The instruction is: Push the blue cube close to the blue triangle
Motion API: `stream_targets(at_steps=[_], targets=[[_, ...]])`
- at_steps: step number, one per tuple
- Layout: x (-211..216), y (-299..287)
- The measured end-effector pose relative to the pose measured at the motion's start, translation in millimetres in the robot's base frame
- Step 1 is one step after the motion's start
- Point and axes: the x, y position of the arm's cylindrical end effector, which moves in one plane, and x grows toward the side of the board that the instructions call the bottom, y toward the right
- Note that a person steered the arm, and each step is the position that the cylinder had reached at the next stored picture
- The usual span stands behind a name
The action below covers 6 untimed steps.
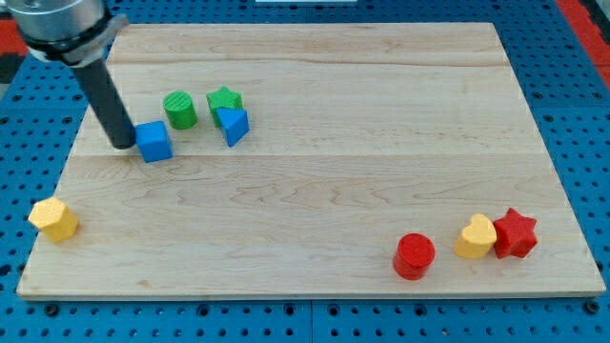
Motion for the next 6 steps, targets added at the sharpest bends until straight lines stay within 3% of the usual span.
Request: stream_targets(at_steps=[1,2,3,4,5,6], targets=[[-13.7,30.6],[-14.4,3.0],[18.5,18.9],[17.0,53.7],[-7.4,67.0],[32.8,69.1]])
